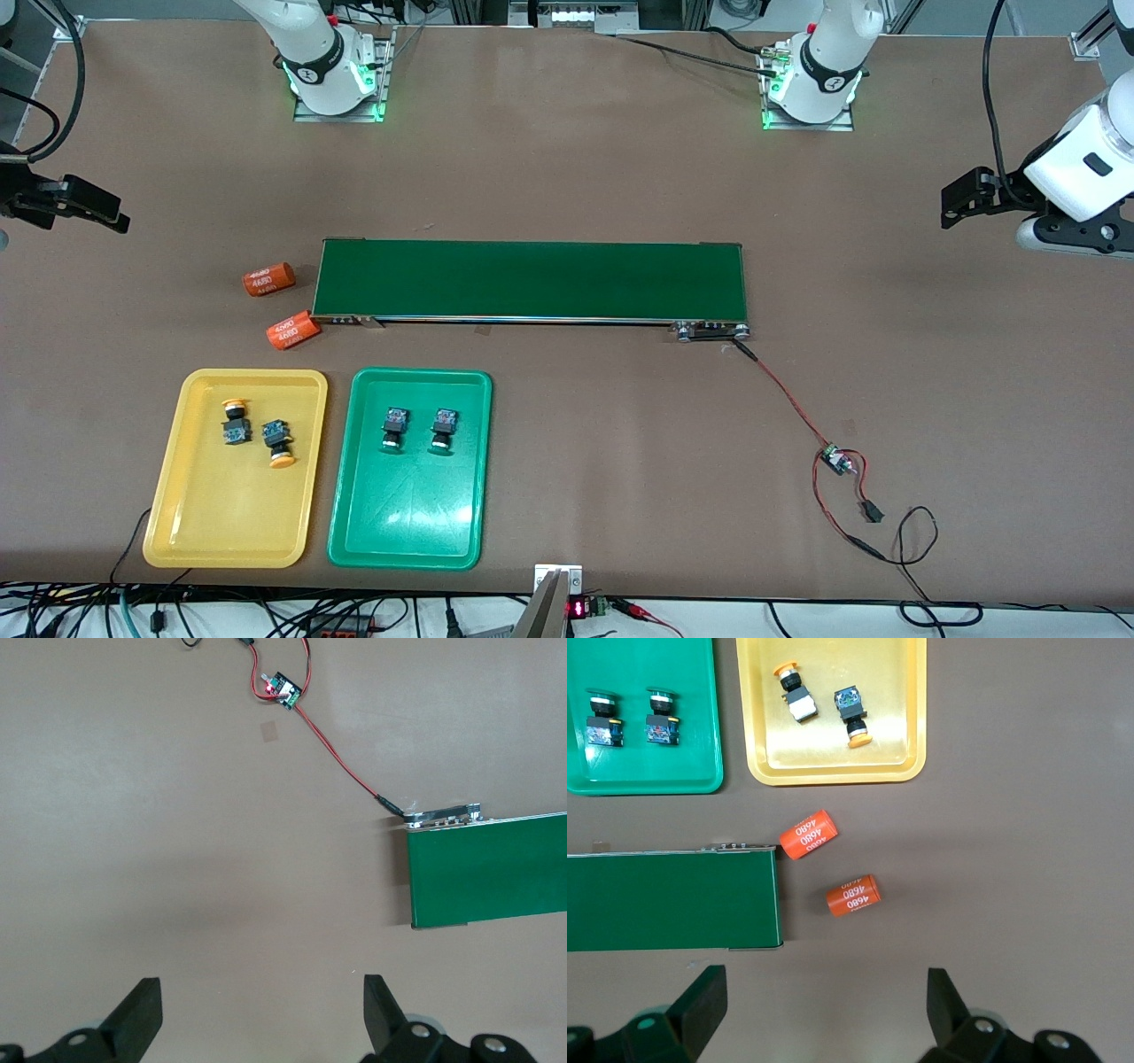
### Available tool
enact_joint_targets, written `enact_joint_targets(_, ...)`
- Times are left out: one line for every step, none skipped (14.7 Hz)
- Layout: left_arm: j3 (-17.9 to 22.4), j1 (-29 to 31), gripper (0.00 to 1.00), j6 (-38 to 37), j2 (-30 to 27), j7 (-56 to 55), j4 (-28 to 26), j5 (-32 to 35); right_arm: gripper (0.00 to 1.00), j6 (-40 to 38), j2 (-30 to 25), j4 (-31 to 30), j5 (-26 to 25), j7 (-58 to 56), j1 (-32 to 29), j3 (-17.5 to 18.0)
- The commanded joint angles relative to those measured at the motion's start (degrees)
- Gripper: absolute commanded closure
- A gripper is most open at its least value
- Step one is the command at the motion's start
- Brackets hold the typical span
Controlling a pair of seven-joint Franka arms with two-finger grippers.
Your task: Sort buttons by color to trays
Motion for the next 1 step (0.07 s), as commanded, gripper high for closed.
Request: enact_joint_targets(0.1, 0.0, 0.0, -1.0, 0.6, 1.2, 1.5, 0.6, 0.0, -0.7, -1.0, -0.1, -0.4, 0.1, -0.4, -0.1)
